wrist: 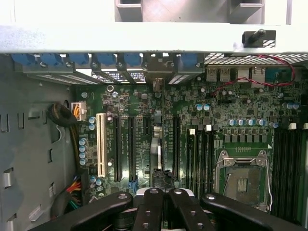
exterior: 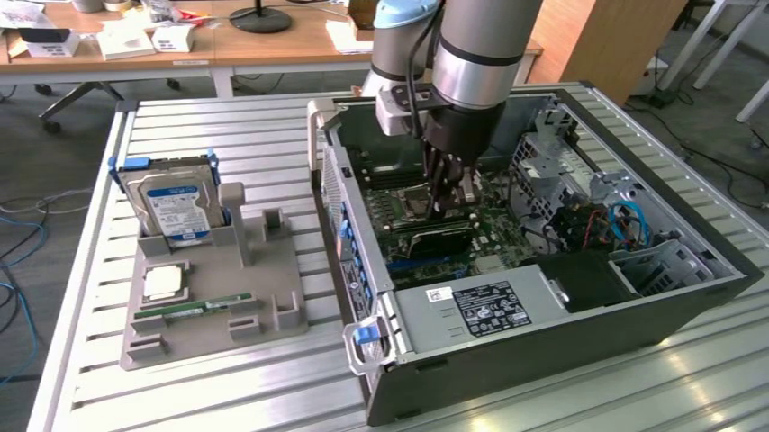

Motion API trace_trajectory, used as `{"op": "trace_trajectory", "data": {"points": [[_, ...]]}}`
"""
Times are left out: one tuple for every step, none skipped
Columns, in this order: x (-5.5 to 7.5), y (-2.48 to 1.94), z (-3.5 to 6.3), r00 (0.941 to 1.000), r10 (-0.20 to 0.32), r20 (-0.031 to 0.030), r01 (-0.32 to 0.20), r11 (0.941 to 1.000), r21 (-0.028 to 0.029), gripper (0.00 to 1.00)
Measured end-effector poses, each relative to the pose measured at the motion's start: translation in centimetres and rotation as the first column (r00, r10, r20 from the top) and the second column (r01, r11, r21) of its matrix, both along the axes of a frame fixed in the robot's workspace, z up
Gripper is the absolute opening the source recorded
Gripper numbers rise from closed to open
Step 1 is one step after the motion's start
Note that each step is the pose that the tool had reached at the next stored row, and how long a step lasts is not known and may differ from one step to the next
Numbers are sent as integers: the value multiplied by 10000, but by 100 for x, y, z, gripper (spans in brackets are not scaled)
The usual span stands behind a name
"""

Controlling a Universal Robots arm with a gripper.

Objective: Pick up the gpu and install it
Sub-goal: 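Press down on the gpu until it lock into place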

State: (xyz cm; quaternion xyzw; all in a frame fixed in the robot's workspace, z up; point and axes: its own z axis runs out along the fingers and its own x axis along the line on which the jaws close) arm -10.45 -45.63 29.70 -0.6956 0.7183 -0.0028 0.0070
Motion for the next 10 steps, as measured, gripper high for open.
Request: {"op": "trace_trajectory", "data": {"points": [[-3, 8, -3, 10000, -2, 1, 2, 10000, 1, 11], [-6, 19, -4, 10000, 1, 0, -1, 10000, -1, 11], [-8, 29, -5, 10000, 1, 0, -1, 10000, -2, 11], [-10, 38, -7, 10000, 1, 0, -1, 10000, -1, 11], [-12, 45, -9, 10000, 1, 0, -1, 10000, -1, 11], [-13, 50, -10, 10000, 1, 0, -1, 10000, -1, 11], [-15, 54, -12, 10000, 1, 0, -1, 10000, -2, 11], [-17, 59, -16, 10000, 2, 0, -2, 10000, -1, 11], [-20, 62, -23, 10000, 1, 0, -1, 10000, 0, 11], [-21, 63, -34, 10000, 2, -1, -2, 10000, -1, 11]]}}
